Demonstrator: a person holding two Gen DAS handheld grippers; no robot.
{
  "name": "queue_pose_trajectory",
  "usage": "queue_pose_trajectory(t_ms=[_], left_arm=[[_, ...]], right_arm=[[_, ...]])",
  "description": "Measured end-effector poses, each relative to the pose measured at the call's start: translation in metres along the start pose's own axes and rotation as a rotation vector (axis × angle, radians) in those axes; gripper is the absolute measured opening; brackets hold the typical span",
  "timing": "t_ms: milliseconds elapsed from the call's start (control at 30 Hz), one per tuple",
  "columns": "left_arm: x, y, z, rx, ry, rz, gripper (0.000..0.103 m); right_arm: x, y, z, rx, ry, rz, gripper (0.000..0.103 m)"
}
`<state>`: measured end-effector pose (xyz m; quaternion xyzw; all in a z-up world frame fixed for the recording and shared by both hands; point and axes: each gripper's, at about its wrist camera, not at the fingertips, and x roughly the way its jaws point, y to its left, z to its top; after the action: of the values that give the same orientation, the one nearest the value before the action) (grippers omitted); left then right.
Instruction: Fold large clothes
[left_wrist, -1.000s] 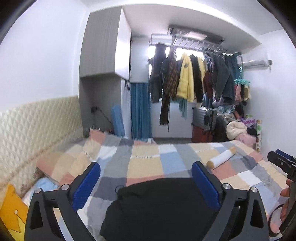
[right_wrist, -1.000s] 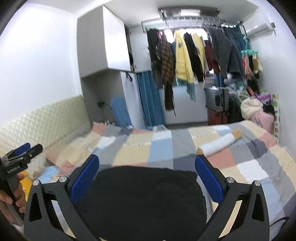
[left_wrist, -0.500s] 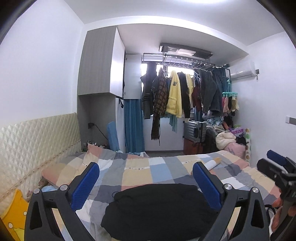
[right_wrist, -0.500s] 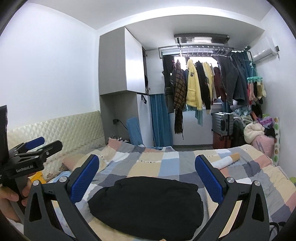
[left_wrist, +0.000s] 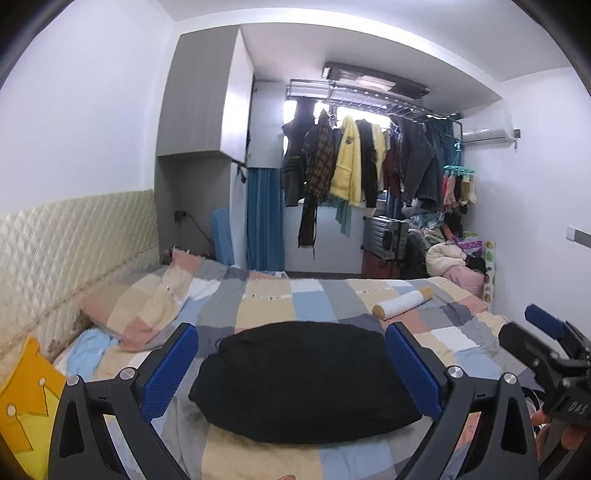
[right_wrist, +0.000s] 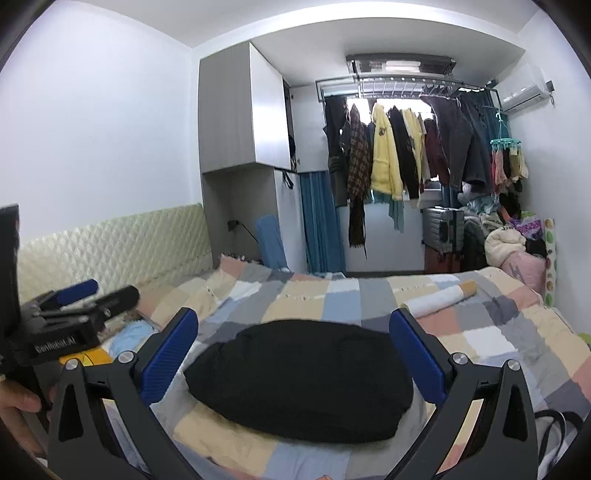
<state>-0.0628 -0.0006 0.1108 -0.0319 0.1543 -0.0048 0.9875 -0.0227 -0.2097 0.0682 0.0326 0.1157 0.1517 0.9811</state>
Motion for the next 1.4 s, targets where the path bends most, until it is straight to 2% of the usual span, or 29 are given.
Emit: queue_pose_trajectory(t_ms=[200,433,667,1033,1400], left_arm=[[0.02,0.008,-0.03,-0.03,0.07,0.016,0.102],[0.05,0.006,-0.063,-0.011,0.159,0.055,0.102],[0.074,0.012,-0.077,-0.018,0.212,0.06,0.102],[0.087,0.015,-0.082,-0.033,0.243,0.059,0.102],[0.082,0.02,-0.08,-0.043,0.232,0.067,0.102]], right_arm=[[0.008,-0.006,-0.031,0.045,0.057,0.004,0.103],[0.028,-0.012,-0.059,0.04,0.123,-0.045,0.103],[0.051,-0.023,-0.077,0.076,0.196,-0.06,0.103],[0.061,-0.021,-0.083,0.061,0.226,-0.074,0.103],[0.061,-0.014,-0.081,0.044,0.225,-0.072,0.103]])
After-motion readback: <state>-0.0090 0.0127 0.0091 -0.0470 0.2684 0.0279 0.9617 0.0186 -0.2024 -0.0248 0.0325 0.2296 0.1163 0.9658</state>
